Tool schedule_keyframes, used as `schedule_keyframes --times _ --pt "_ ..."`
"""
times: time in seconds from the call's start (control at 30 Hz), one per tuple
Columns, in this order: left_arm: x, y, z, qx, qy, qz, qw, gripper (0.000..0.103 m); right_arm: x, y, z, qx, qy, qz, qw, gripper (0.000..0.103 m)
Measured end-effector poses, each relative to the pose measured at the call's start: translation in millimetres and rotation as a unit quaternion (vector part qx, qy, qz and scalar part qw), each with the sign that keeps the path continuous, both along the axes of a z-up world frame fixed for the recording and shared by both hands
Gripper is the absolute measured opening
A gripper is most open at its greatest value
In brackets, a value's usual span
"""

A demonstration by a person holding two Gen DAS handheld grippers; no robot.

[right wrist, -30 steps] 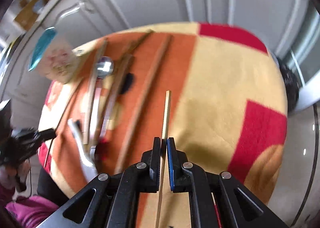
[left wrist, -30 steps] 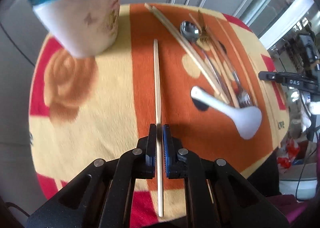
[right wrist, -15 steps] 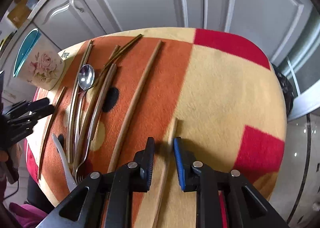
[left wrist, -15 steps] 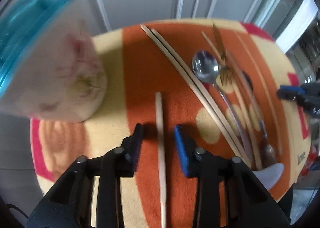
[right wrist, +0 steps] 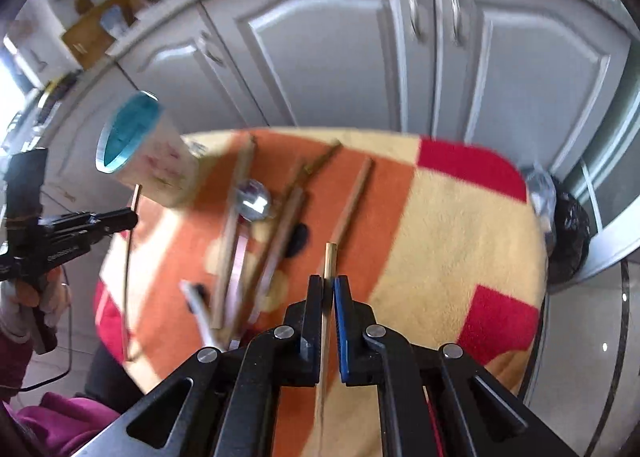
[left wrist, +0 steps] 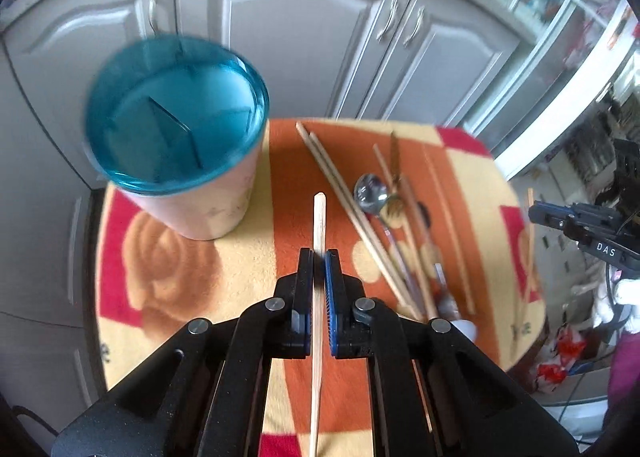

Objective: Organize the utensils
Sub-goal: 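Lift the chopstick with the right tool toward the holder while the left tool carries its chopstick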

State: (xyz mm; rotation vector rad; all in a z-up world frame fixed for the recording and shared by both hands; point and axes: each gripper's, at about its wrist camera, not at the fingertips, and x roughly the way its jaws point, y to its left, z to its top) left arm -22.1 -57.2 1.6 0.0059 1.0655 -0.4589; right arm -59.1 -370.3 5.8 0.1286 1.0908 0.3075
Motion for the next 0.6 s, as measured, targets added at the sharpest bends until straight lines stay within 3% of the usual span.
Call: schedule_keyframes --times 0.27,0.37,0.5,0.6 --pt "-37 24 70 -0.043 -0.061 0.003 0.9972 0.004 -32 13 67 0.011 -0.076 0.010 0.997 0.005" --pt "-41 32 81 -0.048 -0.074 0.011 0.9960 0.004 -36 20 81 0.001 -0.097 0.021 0.995 0.004" --pt "-46 39 87 -0.061 -0.078 0.017 0.9950 0.004 -27 28 54 -0.025 -0.052 0.035 0.998 0.005" --pt "-47 41 85 -0.062 -0.074 0.019 0.9951 0.004 -15 33 1 -0.067 -0.010 0.029 0.997 0.006"
